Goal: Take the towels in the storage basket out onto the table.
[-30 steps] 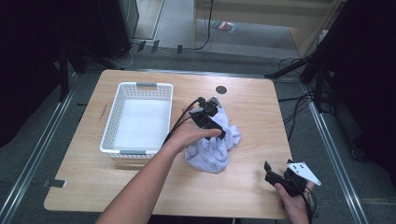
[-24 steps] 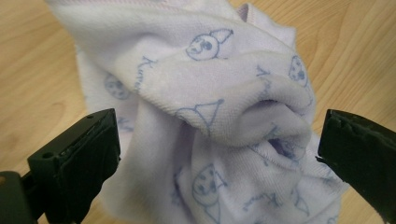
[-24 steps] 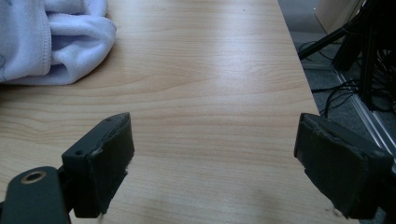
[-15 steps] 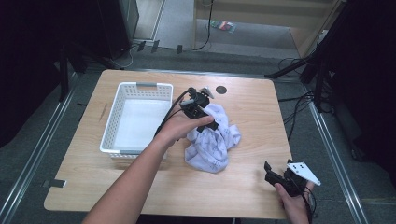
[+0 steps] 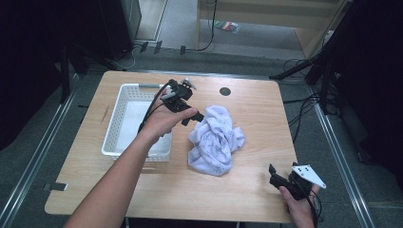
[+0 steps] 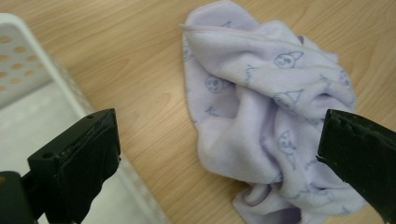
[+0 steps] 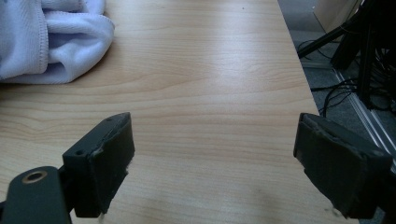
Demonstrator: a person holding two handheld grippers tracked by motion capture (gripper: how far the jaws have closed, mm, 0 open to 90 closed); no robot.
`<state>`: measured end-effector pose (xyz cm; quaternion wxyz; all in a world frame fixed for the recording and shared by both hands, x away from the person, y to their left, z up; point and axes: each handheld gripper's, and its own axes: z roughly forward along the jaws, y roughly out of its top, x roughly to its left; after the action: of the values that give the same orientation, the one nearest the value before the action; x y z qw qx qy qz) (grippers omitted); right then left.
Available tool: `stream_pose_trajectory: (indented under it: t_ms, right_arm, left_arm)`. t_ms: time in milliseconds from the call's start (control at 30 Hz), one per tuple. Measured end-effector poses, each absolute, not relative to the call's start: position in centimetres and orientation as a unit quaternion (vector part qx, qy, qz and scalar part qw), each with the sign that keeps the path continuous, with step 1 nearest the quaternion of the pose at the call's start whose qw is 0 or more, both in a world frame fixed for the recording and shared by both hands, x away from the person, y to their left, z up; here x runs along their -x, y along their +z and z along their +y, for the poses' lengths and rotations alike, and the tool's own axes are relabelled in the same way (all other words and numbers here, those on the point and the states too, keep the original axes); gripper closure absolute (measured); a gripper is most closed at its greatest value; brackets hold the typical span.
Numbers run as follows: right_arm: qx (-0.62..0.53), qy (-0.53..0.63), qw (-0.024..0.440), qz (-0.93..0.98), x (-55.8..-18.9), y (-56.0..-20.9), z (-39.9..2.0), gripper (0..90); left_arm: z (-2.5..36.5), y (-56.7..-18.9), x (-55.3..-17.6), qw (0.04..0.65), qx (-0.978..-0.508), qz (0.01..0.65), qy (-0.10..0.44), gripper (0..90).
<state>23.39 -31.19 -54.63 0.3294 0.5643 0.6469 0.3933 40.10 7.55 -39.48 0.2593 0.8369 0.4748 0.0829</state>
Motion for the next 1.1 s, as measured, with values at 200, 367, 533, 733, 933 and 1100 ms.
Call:
stream_pose_trajectory:
  t_ms: [200,367,533,733,933,1100]
  right_arm:
    - [-0.566,0.392,0.328,0.647,-23.4,-54.6,-31.2,12.3]
    - [-0.565,0.391,0.329,0.647,-23.4,-54.6,-31.2,12.3]
    - [-0.566,0.391,0.328,0.647,-23.4,-54.6,-31.2,12.3]
    - [-0.566,0.39,0.329,0.648,-23.4,-54.6,-31.2,12.3]
    - [-0.566,0.39,0.329,0.647,-23.4,-54.6,-31.2,12.4]
    - [-0.567,0.39,0.328,0.648,-23.4,-54.6,-31.2,12.4]
  left_arm:
    - [9.5,-39.4,-40.0,0.263,-0.826,0.491,0.09,0.0]
    - [11.3,-39.3,-39.8,0.264,-0.819,0.499,0.098,0.0]
    - [13.1,-39.2,-39.7,0.265,-0.812,0.509,0.101,0.0]
    - [15.0,-39.2,-39.5,0.266,-0.804,0.521,0.109,0.0]
    - [16.4,-39.2,-39.2,0.265,-0.8,0.527,0.112,0.0]
    - [18.6,-39.7,-39.0,0.258,-0.791,0.542,0.119,0.0]
